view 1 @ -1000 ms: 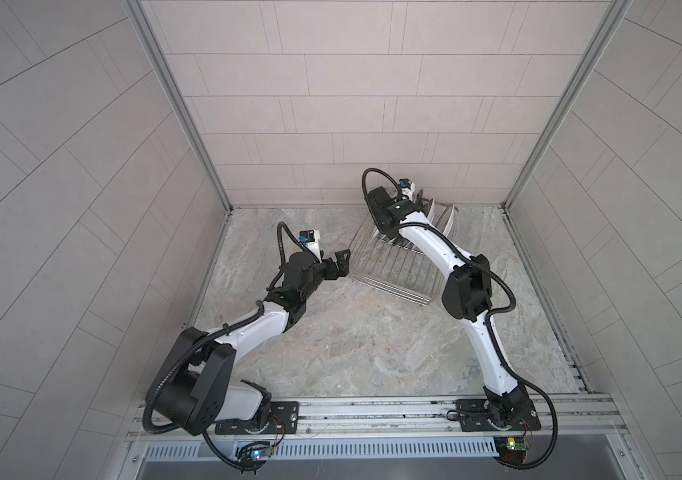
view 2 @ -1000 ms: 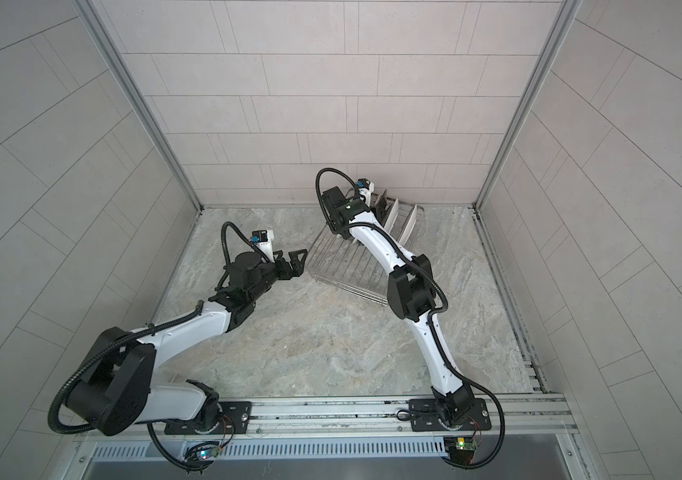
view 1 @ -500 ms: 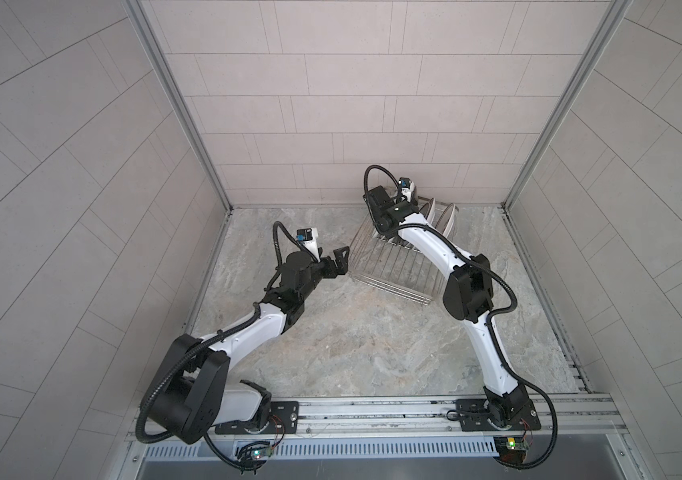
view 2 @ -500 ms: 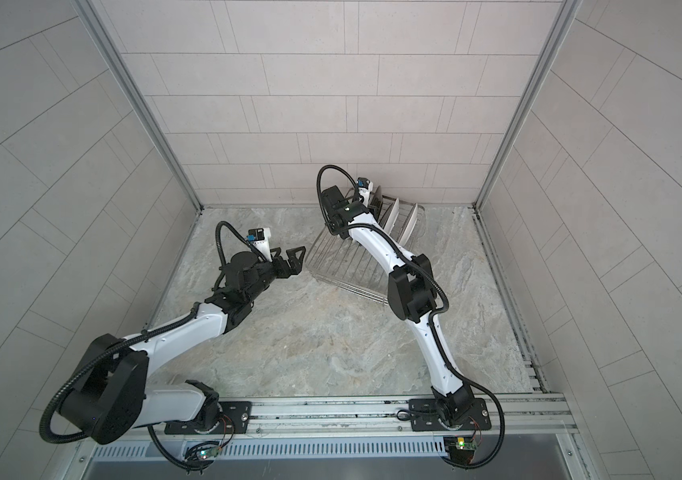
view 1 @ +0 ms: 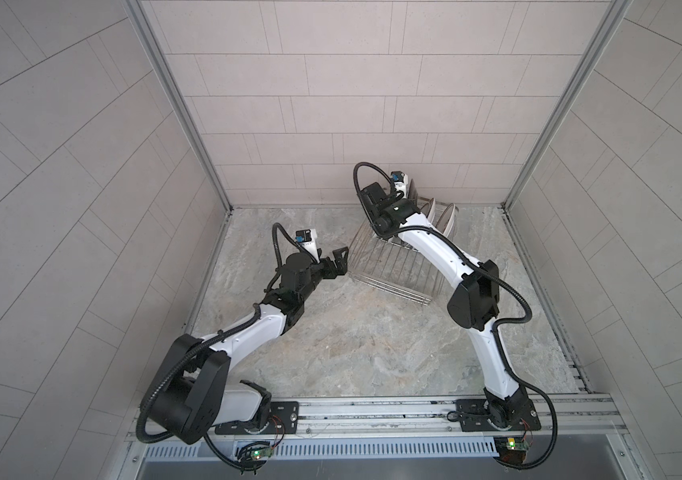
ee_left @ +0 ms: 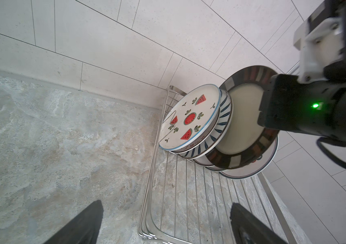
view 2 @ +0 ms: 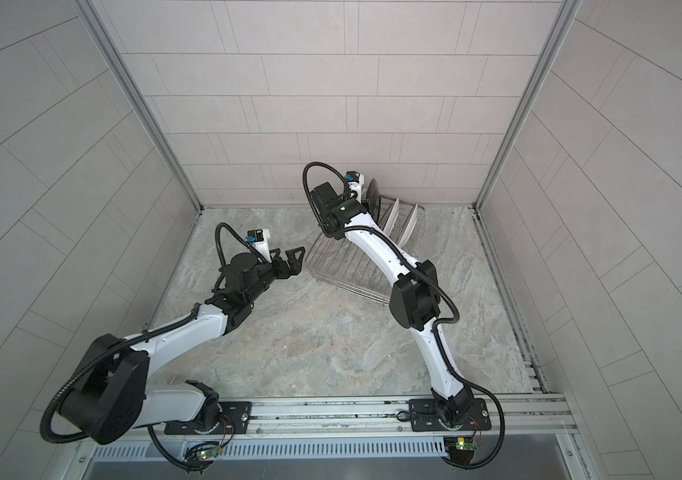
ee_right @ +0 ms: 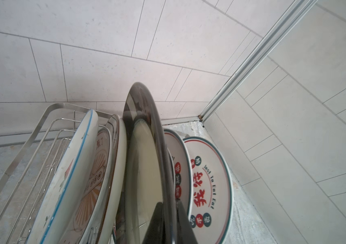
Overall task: Unload the plates from the dish rack
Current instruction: 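Lift the dark-rimmed plate out of the rack with the right gripper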
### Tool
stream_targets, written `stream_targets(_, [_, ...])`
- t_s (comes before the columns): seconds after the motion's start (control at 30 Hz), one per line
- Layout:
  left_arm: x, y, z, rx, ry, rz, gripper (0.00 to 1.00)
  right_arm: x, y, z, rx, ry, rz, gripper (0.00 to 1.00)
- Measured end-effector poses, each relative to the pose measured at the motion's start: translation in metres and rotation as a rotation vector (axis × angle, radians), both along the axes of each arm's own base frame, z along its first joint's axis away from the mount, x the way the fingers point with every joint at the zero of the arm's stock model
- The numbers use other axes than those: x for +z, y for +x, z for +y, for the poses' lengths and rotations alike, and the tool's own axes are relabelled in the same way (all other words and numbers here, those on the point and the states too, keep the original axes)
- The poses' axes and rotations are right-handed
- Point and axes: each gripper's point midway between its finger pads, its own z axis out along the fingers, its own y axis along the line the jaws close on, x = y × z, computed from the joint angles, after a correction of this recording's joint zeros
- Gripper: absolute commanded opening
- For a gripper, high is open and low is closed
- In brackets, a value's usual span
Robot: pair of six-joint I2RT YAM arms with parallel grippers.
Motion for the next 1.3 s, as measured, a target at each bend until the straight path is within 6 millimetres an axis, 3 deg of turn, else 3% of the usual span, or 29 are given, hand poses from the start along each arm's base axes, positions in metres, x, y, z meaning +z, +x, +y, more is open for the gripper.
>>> stream_targets(0.23, [0.0, 0.001, 0.0, 0.002, -0.009, 0.002, 1.0, 0.036, -0.027, -0.001, 0.018, -0.02, -0.034, 0.03])
stream_targets(0.43, [0.002, 0.001, 0.0, 0.01, -0.026, 0.001, 1.0, 0.039, -0.061, -0.01, 0.079, 0.015, -0.016, 0.03])
stream_targets(0.73, [0.005, -0.004, 0.001, 0.009, -0.061, 0.006, 1.0, 0.056, -0.113, -0.028, 0.217, 0.221, -0.081, 0.03])
stream_targets(0.97, [0.029, -0.023, -0.008, -0.077, -0.154, -0.028, 1.0, 0.031, -0.144, -0.04, 0.369, 0.432, -0.092, 0.02])
stream_targets(1.17, [0.048, -0.039, -0.012, -0.133, -0.229, -0.056, 1.0, -0.008, -0.149, -0.056, 0.426, 0.642, -0.083, 0.02])
stream_targets(1.3, [0.051, -0.044, -0.015, -0.152, -0.26, -0.051, 1.0, -0.03, -0.15, -0.064, 0.44, 0.8, -0.07, 0.02])
